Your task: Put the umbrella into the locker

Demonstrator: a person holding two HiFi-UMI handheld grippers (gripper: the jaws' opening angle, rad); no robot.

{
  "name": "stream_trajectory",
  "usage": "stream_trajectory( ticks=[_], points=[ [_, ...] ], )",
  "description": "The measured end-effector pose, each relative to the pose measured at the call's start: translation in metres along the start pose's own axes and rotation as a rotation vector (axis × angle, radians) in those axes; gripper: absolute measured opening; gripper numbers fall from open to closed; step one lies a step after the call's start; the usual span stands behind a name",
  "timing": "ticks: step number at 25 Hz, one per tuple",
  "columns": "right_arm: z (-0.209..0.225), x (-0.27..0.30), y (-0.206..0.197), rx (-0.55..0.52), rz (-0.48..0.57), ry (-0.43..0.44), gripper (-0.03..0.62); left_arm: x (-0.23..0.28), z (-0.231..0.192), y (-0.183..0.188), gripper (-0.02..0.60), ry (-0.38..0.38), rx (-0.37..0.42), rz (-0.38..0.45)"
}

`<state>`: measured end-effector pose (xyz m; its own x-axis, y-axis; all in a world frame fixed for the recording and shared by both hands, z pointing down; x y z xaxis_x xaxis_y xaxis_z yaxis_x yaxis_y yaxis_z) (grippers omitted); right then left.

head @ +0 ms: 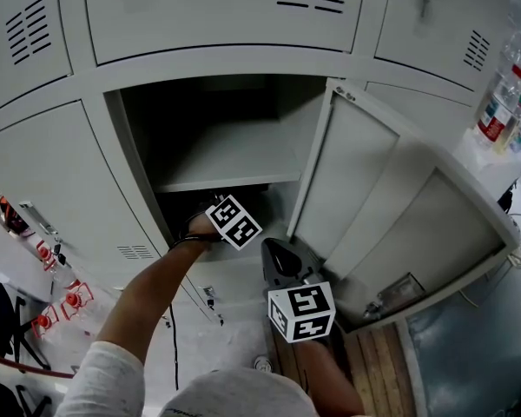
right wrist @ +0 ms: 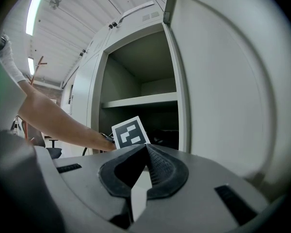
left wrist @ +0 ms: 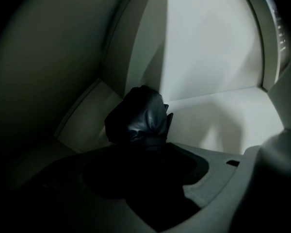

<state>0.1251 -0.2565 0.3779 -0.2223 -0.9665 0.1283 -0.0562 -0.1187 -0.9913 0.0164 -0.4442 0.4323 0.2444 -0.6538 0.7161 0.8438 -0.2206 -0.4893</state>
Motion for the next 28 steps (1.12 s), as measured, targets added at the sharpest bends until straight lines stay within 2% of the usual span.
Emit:
stream_trajectory(
  ticks=[6, 22, 28],
  points=[
    [-0.0030, 0.0017, -0.0017, 0.000, -0.004, 0.004, 0.003, 0.0016, -0.0027, -0.0012, 0.256, -0.026, -0.035, 0.006],
    [-0.0050, 0.0015, 0.0002, 0.003, -0.004, 0.005, 0.003, 0.0003, -0.0039, -0.0018, 0.269, -0.035, -0.040, 0.003],
    [-0.0061, 0.0001, -0.0005, 0.007, -0.005, 0.007, 0.003, -0.0042, -0.0038, -0.0024, 0.284, -0.054, -0.069, 0.010]
  ],
)
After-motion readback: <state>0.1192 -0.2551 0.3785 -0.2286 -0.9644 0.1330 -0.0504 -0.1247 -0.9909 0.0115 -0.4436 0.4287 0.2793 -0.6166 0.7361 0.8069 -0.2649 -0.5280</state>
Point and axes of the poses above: the fingertips, and each gripper's own axes: x forward along the fingers, z to its right, y out of its top, the point moved 8 cm from there along -x, backward along the fingers, and after that the axes turned 15 degrees about -y, right-handed, at the moved point
